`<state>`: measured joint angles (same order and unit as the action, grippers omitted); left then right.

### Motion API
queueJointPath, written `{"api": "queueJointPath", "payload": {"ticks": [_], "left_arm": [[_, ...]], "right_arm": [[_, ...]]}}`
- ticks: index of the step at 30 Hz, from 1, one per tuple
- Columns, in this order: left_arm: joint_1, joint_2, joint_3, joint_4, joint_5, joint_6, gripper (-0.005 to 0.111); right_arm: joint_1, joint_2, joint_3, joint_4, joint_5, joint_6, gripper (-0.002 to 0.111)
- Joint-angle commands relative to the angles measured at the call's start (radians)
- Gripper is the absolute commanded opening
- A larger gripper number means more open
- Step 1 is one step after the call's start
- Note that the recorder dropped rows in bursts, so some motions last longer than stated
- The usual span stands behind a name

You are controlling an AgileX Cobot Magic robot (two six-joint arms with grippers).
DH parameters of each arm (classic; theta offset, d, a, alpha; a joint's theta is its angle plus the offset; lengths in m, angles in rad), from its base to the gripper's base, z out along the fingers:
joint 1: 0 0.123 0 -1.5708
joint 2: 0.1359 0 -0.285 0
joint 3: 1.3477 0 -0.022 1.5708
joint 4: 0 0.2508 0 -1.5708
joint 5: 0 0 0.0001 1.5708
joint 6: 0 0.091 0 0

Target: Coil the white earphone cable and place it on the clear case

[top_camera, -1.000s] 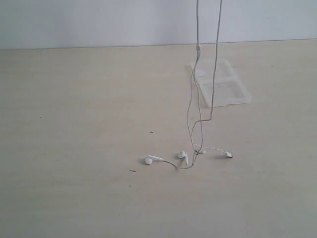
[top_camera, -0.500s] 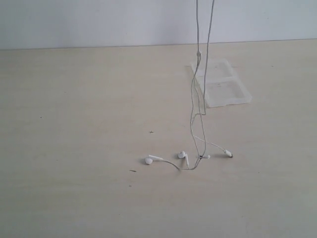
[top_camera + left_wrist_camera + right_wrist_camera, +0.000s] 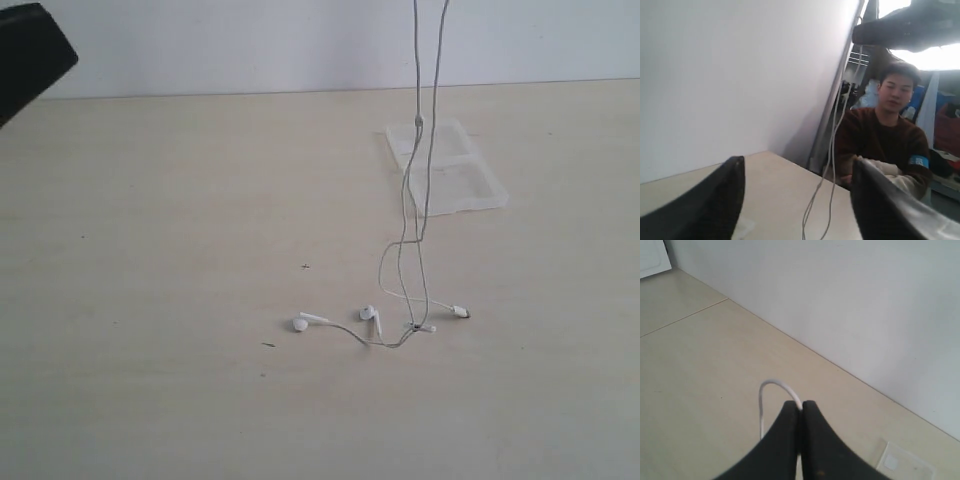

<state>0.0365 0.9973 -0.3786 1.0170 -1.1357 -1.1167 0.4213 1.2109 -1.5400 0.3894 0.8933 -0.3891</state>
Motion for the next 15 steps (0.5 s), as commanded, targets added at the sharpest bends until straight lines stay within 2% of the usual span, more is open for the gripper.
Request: {"api": "queueJointPath", "payload": {"ticks": [1, 3, 6, 9, 12, 15], "left_arm": [[-0.014, 0.052, -0.007, 0.112, -0.046, 0.017, 0.061], [-0.043, 0.069, -0.007, 0.161, -0.005, 0.021, 0.061], [-0.112, 0.093, -0.017, 0.165, 0.152, 0.069, 0.061], [-0.209, 0.126, -0.058, 0.169, 0.284, 0.12, 0.061], [-0.308, 0.178, -0.108, 0.161, 0.359, 0.171, 0.061], [-0.371, 0.242, -0.142, 0.067, 0.386, 0.228, 0.061]], "right_arm": [[-0.003, 0.001, -0.002, -0.007, 0.002, -0.009, 0.0], [-0.003, 0.001, -0.002, -0.007, -0.001, -0.009, 0.0], [-0.003, 0.001, -0.002, -0.007, -0.003, -0.009, 0.0], [-0.003, 0.001, -0.002, -0.007, -0.005, -0.009, 0.0], [-0.003, 0.006, -0.002, -0.007, -0.01, -0.009, 0.0], [-0.003, 0.017, -0.002, -0.007, -0.01, -0.009, 0.0]]}}
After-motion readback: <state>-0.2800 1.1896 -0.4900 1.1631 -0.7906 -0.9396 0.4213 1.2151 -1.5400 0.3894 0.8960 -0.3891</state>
